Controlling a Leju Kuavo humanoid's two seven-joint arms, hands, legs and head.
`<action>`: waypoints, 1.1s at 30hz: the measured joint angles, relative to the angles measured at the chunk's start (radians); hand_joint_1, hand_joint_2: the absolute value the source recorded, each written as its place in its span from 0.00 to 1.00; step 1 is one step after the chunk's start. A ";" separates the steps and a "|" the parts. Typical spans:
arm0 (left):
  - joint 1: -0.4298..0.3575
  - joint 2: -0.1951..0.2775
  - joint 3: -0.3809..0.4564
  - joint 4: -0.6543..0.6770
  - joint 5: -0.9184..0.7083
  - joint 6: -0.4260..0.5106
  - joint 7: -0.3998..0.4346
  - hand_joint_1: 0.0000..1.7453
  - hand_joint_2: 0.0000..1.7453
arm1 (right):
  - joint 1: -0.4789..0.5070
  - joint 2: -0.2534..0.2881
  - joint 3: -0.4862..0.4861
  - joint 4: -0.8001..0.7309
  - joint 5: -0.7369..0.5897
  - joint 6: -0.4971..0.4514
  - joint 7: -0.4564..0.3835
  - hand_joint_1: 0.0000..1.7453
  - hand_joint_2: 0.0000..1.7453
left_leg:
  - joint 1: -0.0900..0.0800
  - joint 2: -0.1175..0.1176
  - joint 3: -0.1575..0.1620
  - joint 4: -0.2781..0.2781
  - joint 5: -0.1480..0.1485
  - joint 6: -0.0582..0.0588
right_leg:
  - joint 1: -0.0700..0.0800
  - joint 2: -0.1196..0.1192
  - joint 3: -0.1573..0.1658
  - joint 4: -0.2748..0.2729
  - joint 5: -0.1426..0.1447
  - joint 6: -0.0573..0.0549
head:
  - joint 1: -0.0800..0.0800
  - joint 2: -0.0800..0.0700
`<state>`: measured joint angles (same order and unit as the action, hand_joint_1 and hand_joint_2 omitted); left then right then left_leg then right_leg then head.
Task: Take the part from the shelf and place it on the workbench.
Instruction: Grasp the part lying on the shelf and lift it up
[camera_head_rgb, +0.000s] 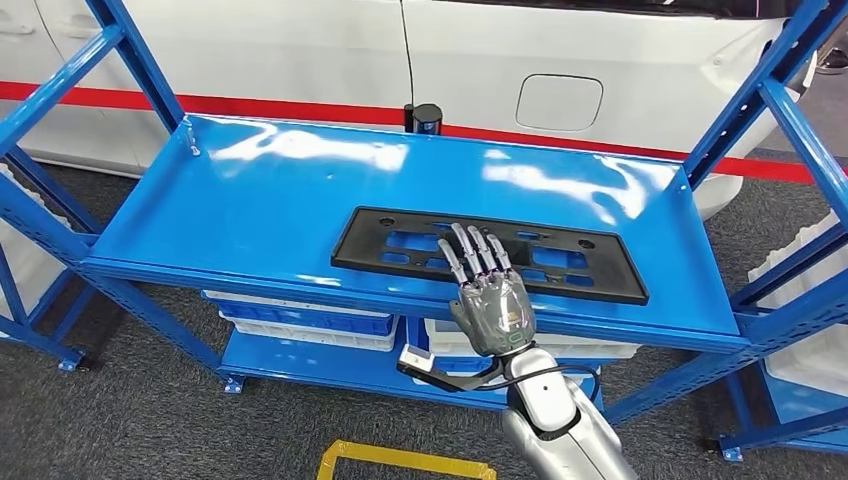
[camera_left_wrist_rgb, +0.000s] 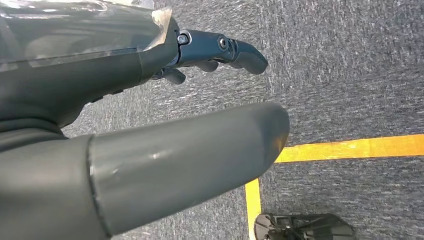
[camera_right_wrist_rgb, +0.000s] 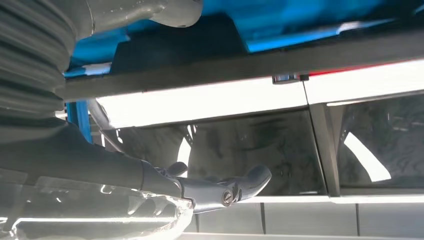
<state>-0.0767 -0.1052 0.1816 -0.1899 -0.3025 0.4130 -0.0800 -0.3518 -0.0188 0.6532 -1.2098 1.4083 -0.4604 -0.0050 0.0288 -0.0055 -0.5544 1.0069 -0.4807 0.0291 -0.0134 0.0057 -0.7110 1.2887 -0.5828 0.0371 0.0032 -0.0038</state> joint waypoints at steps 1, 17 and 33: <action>0.001 -0.001 0.000 0.000 0.000 0.000 -0.002 0.00 0.00 | 0.001 -0.001 0.000 0.002 0.000 0.000 0.000 0.00 1.00 | 0.002 -0.002 0.011 0.000 -0.008 -0.004 | -0.004 -0.001 0.005 -0.043 0.038 0.012 | 0.001 0.000; -0.001 -0.001 0.000 0.000 -0.004 0.003 -0.006 0.00 0.00 | 0.005 -0.004 0.004 0.006 -0.002 0.000 0.001 0.00 1.00 | 0.002 0.003 0.060 -0.027 -0.047 -0.030 | -0.001 0.004 0.086 -0.266 0.153 -0.013 | -0.010 0.000; -0.001 -0.001 0.000 0.000 -0.024 0.031 -0.039 0.00 0.00 | 0.010 -0.007 0.004 0.006 0.026 -0.003 0.012 0.95 0.00 | 0.000 0.004 0.063 -0.027 -0.047 -0.045 | -0.003 0.004 0.089 -0.265 0.155 -0.018 | -0.010 0.000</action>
<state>-0.0780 -0.1060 0.1816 -0.1900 -0.3263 0.4445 -0.1191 -0.3413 -0.0257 0.6568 -1.2036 1.4343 -0.4631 0.0075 0.0290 -0.0020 -0.4918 0.9797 -0.5275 -0.0157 -0.0162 0.0095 -0.6225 1.0232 -0.4276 0.0191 -0.0072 -0.0039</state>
